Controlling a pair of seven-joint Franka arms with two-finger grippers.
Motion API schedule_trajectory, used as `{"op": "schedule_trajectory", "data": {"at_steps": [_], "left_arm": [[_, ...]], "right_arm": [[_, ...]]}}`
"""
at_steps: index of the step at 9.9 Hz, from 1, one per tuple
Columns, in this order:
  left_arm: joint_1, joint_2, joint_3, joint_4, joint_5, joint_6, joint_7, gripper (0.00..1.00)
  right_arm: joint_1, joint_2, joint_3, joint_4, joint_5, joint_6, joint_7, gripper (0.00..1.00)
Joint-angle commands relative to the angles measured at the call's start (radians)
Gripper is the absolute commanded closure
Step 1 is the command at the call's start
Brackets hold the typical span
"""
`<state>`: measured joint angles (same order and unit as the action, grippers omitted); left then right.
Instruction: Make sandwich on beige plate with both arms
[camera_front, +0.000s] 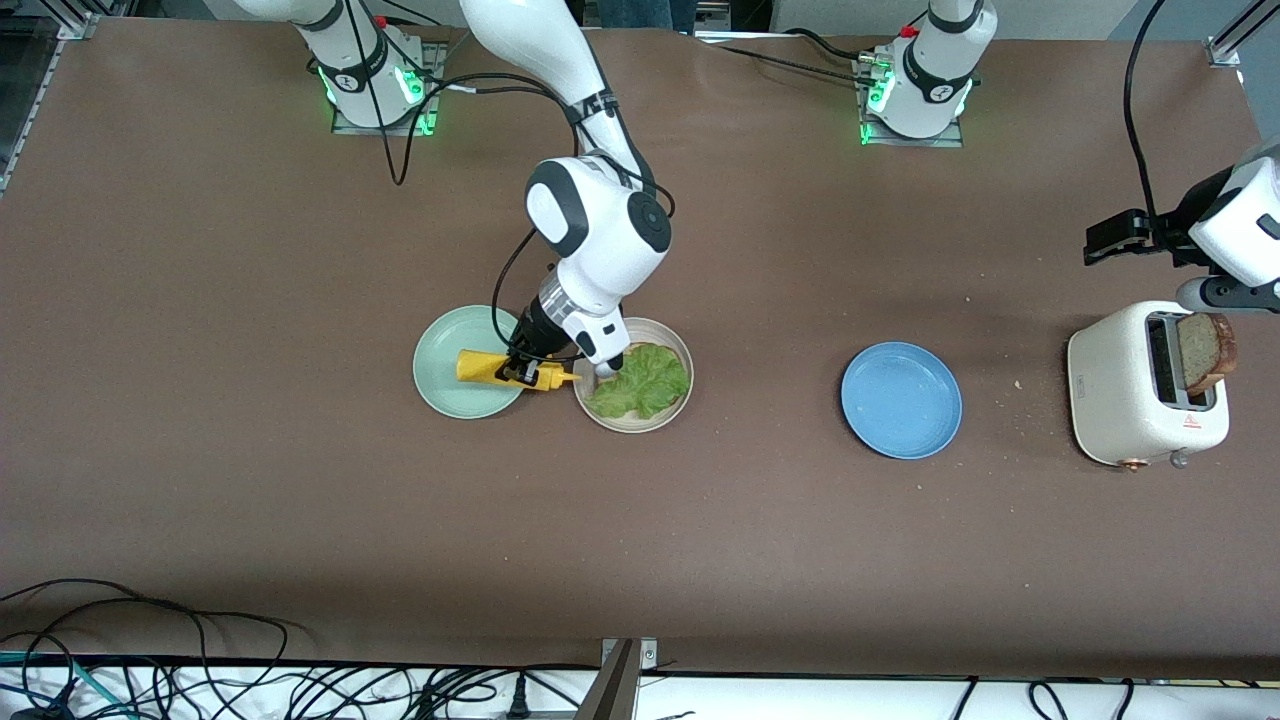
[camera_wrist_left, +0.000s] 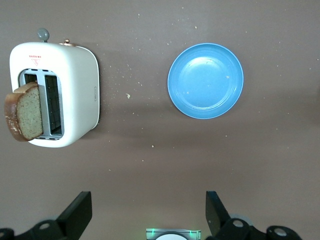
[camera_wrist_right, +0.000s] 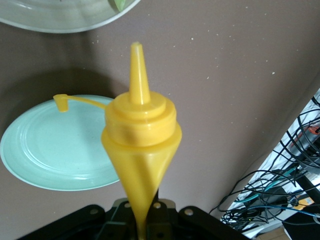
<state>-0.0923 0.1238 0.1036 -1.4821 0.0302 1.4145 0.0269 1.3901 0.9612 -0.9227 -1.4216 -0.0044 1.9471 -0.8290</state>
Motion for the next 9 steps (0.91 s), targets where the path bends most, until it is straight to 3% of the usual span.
{"op": "schedule_trajectory", "data": {"at_steps": [1, 3, 4, 6, 9], "left_arm": [[0.0, 0.007, -0.004, 0.017, 0.033, -0.002, -0.001, 0.0], [0.0, 0.007, -0.004, 0.017, 0.033, -0.002, -0.001, 0.0], [0.0, 0.007, -0.004, 0.017, 0.033, -0.002, -0.001, 0.0], [0.0, 0.007, -0.004, 0.017, 0.033, -0.002, -0.001, 0.0], [0.0, 0.007, -0.004, 0.017, 0.033, -0.002, -0.001, 0.0]], "right_arm": [[0.003, 0.014, -0.019, 0.03, -0.019, -0.024, 0.008, 1.0], [-0.006, 0.002, -0.025, 0.035, 0.006, -0.024, 0.007, 1.0], [-0.009, -0.01, -0.044, 0.047, 0.067, -0.025, -0.01, 1.0], [-0.023, -0.035, -0.106, 0.047, 0.194, -0.046, -0.103, 0.99], [-0.023, -0.045, -0.27, 0.043, 0.444, -0.124, -0.292, 0.99]]}}
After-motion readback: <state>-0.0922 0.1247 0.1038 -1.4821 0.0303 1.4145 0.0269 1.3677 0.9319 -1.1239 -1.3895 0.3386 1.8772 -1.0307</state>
